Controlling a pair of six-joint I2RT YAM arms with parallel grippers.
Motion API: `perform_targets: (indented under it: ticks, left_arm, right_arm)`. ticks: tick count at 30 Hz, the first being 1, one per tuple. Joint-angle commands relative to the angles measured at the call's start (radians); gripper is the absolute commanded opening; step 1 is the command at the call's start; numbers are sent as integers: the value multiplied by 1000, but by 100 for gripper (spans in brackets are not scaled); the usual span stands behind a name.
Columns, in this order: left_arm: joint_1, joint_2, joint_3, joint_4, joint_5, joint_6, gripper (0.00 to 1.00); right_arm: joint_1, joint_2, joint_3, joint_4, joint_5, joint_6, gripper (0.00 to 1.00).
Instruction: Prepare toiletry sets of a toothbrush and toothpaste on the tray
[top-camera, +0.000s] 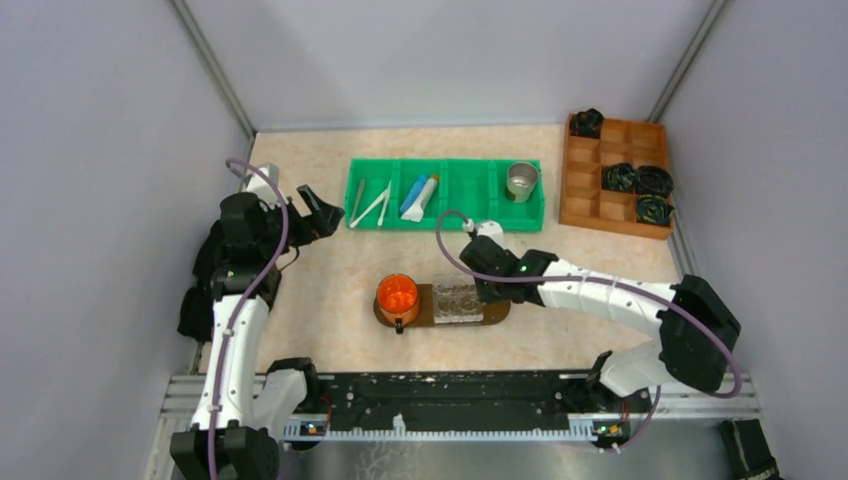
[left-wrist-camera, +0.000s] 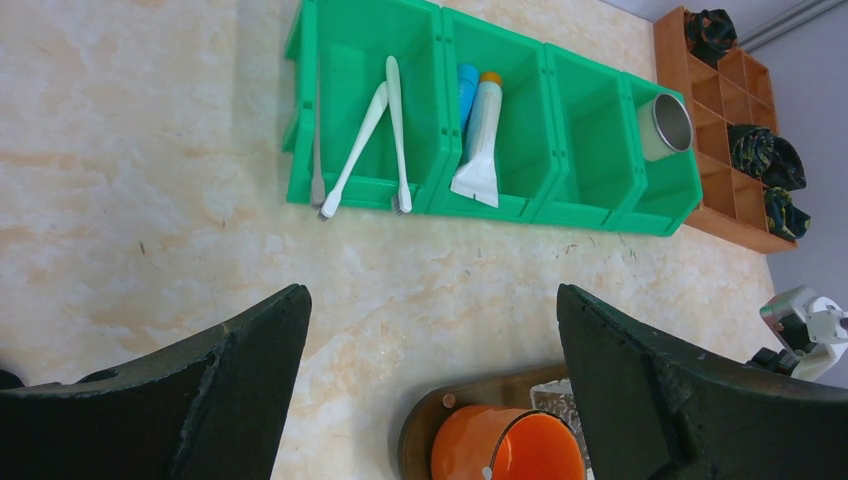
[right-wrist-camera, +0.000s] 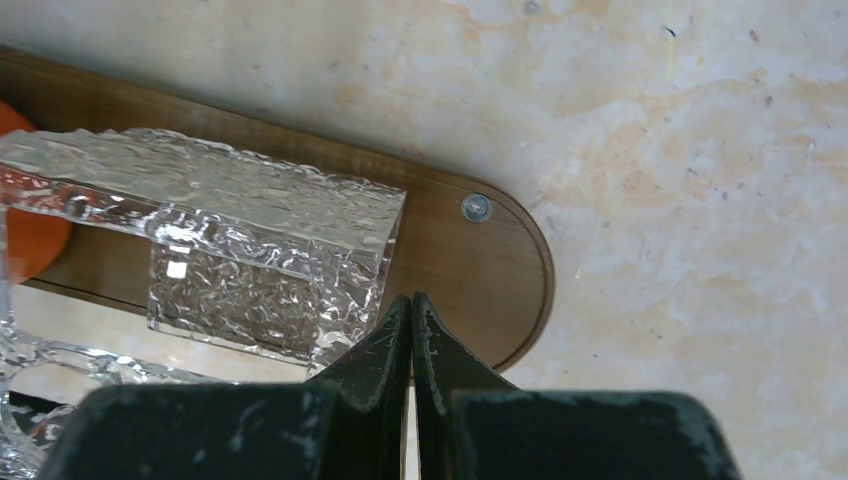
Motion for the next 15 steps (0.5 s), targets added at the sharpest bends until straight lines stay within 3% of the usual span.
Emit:
perform_targets:
  ticks: [1,15]
  left_arm:
    - [6,-2,-4,9,2,7,99]
    - [5,1,-13,19,4,6,99]
  right_arm:
    - [37,41,84,14,16,13,0]
    - [74,115,139,18,10,23,0]
